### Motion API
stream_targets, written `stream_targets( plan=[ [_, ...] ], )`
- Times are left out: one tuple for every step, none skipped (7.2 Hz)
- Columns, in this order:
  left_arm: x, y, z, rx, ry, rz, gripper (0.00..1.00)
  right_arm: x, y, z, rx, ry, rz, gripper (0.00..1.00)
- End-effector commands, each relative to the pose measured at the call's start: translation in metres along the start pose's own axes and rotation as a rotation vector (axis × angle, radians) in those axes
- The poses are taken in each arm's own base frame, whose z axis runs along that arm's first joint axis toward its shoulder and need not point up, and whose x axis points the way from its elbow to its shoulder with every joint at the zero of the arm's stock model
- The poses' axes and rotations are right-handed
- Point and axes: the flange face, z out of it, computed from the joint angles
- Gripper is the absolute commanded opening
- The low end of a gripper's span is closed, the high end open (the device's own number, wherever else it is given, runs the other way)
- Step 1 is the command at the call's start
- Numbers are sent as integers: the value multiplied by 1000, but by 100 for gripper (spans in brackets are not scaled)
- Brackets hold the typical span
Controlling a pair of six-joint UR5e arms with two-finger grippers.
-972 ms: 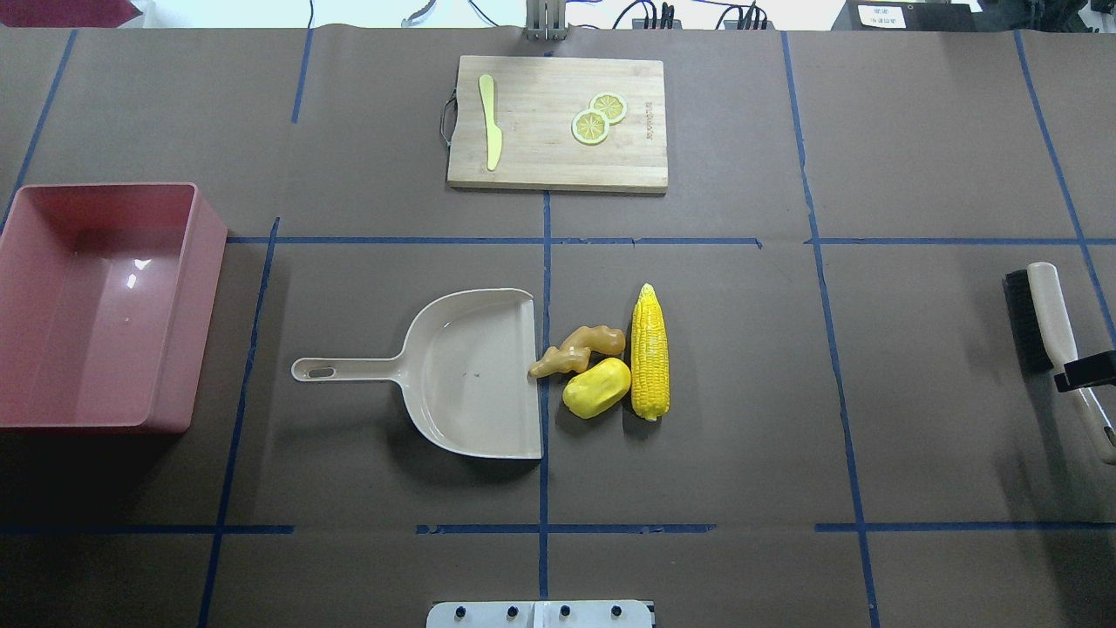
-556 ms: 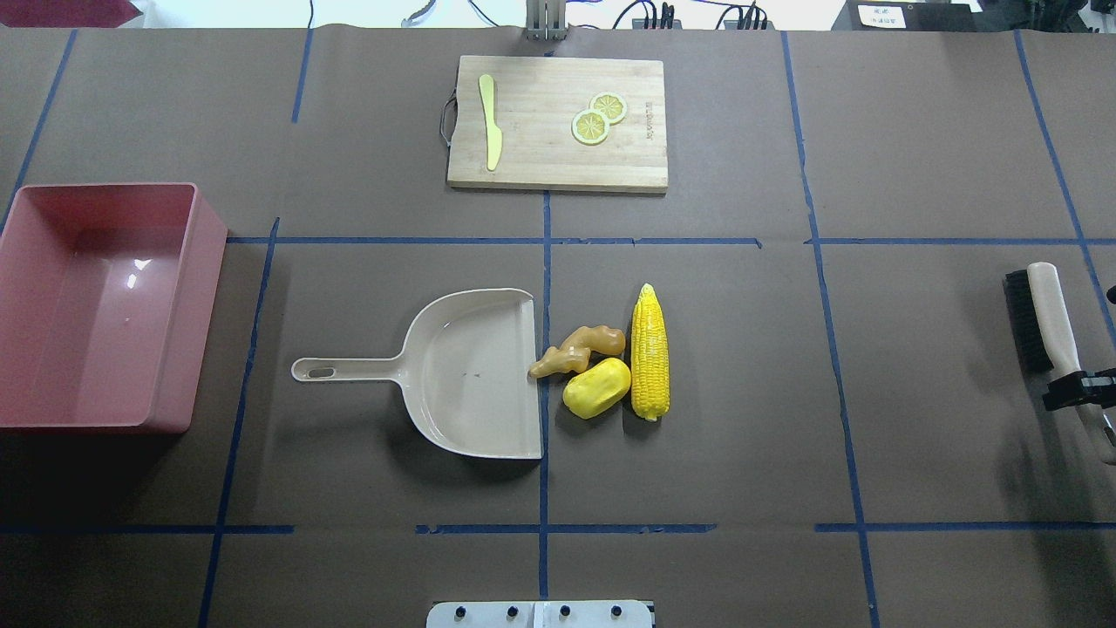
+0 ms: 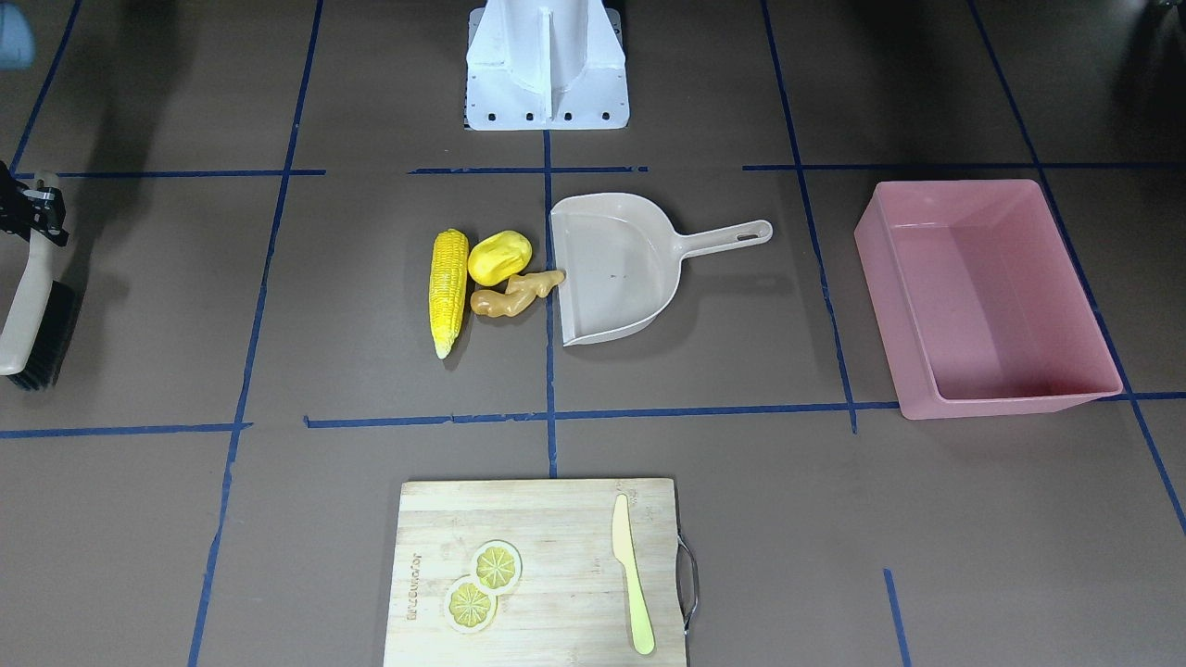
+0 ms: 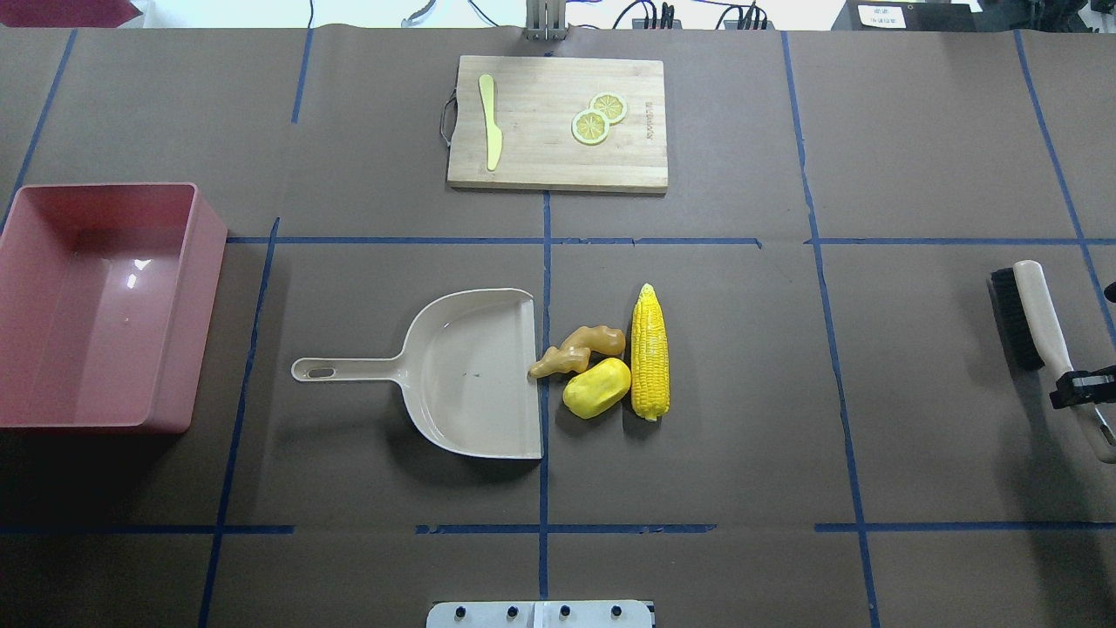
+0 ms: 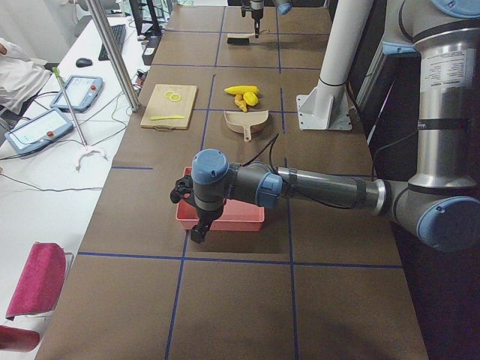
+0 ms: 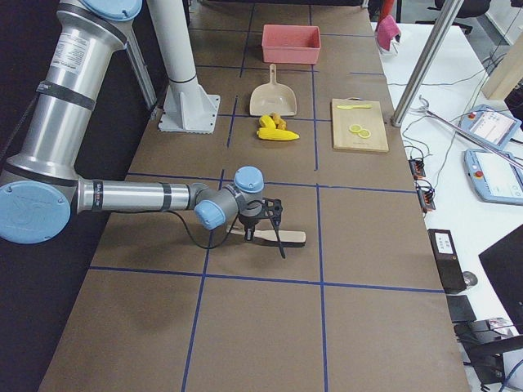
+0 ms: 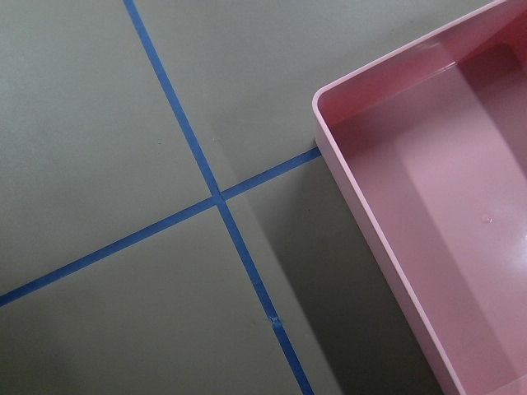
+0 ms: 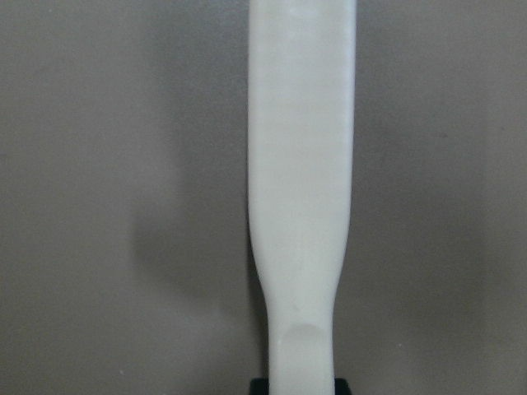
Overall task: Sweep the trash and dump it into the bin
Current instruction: 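Grasp the white-handled brush with the right gripper, then lift the brush with the right gripper while the left gripper reaches for the dustpan handle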
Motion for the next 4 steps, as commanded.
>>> stream_targets(
  plan=[
    [3,-4,-2,28,-5,41,100,-25,-4,-22,13,-45,-25,0],
    [3,0,-1,66,-16,79,100,-48,-19,-31,12,-51,-22,0],
    [2,-1,1,85,-19,98,100,-76,-42,-40,20,-53,-19,0],
    [11,-10,0,129,-13,155,100,-89,-53,-43,36,-60,-32,0]
  ],
)
